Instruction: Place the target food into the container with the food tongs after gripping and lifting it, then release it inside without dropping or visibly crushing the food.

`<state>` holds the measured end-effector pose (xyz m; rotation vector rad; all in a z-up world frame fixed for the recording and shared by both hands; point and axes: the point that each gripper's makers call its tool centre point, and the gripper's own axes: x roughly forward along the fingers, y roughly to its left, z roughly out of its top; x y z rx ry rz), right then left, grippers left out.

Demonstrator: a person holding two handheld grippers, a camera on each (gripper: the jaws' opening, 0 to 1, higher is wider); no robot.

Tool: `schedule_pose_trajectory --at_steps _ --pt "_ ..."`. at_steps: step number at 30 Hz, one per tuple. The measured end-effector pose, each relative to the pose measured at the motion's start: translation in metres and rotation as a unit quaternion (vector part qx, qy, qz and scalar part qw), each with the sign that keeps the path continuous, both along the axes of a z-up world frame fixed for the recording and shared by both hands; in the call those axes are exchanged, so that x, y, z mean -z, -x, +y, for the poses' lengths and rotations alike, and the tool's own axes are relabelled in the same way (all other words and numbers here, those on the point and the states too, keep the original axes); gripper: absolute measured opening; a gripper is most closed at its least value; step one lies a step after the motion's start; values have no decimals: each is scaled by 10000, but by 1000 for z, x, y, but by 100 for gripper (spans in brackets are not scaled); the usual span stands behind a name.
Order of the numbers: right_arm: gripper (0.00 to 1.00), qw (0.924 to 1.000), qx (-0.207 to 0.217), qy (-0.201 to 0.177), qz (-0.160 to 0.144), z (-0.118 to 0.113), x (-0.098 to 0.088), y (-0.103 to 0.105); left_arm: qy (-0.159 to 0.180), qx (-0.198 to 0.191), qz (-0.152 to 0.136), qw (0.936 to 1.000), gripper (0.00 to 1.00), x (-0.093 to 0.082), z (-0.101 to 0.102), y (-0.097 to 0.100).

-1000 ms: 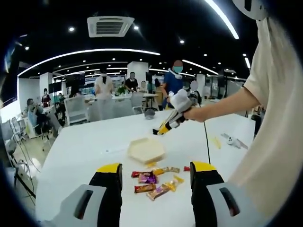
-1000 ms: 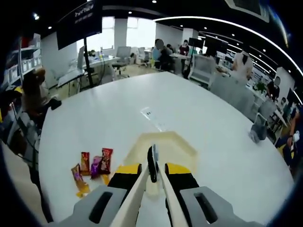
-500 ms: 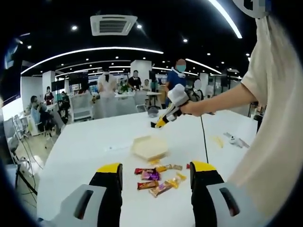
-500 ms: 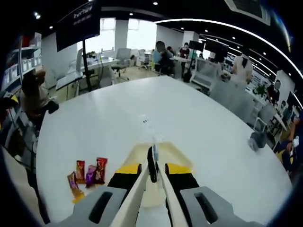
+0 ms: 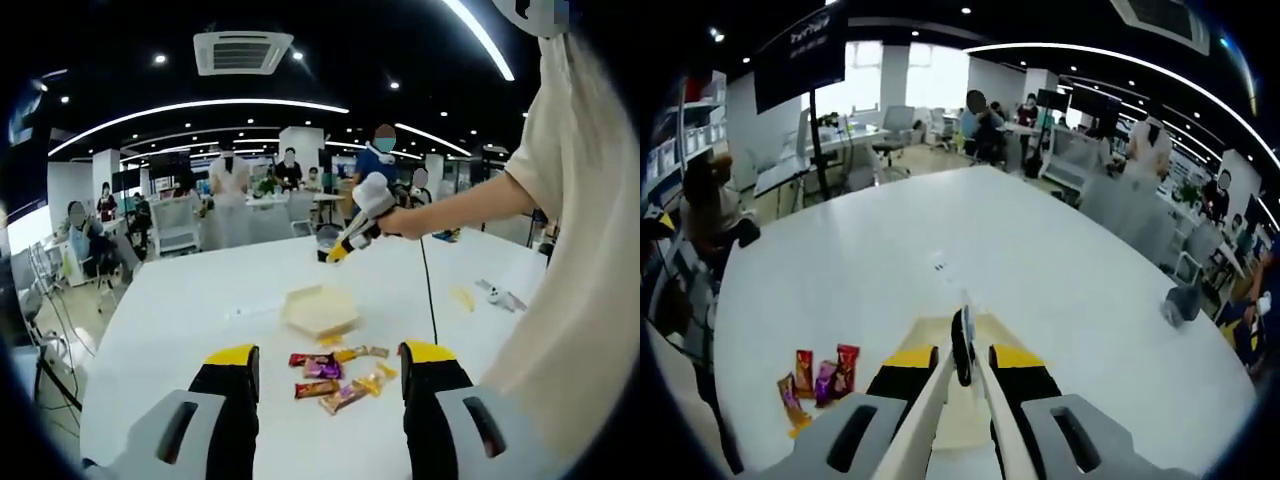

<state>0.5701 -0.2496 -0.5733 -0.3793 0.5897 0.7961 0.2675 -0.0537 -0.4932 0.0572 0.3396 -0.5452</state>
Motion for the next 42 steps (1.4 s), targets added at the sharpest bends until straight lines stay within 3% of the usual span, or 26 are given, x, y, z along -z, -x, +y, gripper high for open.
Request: schedule_pose_trajectory --at_steps 23,42 --pt "20 9999 45 6 -140 -3 -10 -8 94 -27 8 10000 56 3 1 0" --pt "24 9994 153 -172 -239 -26 -31 37 181 351 -56 9992 56 5 -18 -1"
